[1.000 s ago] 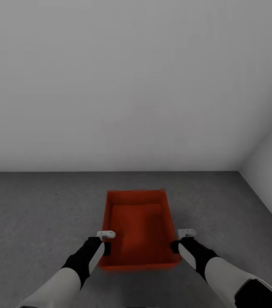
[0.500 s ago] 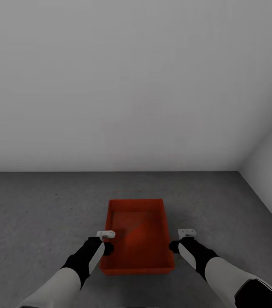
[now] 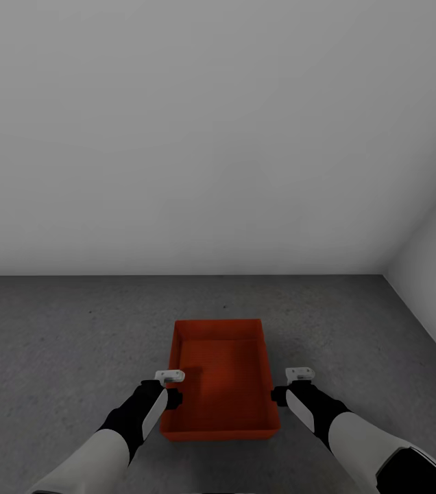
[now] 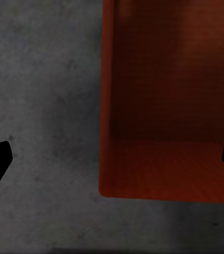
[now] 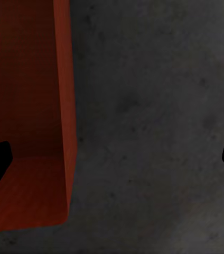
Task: Move the two storage containers from the living room to the garage. In the garage, place one container on the floor and stack the other container on top of it (either order is fine).
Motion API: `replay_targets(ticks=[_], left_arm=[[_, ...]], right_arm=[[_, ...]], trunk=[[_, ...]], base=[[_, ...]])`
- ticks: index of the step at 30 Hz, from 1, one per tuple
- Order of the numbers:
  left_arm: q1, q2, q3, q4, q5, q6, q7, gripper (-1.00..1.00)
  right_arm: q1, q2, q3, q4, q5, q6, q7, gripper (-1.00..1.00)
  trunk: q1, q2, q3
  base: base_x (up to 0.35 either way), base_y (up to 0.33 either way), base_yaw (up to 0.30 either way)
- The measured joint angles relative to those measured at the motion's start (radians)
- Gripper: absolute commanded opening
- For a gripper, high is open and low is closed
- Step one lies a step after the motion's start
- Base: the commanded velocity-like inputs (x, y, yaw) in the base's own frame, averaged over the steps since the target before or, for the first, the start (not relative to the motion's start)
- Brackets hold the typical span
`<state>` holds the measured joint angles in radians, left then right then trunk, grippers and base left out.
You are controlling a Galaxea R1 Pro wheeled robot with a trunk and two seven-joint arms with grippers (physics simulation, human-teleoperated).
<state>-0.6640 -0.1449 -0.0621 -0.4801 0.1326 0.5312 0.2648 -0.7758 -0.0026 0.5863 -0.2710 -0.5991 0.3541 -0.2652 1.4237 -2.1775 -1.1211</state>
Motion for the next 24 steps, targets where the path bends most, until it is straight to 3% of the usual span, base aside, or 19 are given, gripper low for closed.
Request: replay_targets(ticks=[7,24], left_arm=[[0.000,0.000,0.000,0.000,0.000,0.002,0.000,1.00],[0.000,0.000,0.001,0.000,0.000,0.006,0.000,1.00]], right_arm=[[0.000,0.000,0.000,0.000,0.000,0.000,0.000,1.00],[0.000,0.000,0.002,0.000,0.001,0.000,-0.001,1.00]], trunk=[[0.000,0.000,0.000],[-0.065,0.119,0.053]], base=[[0.000,0.000,0.000],[0.000,0.000,0.000]])
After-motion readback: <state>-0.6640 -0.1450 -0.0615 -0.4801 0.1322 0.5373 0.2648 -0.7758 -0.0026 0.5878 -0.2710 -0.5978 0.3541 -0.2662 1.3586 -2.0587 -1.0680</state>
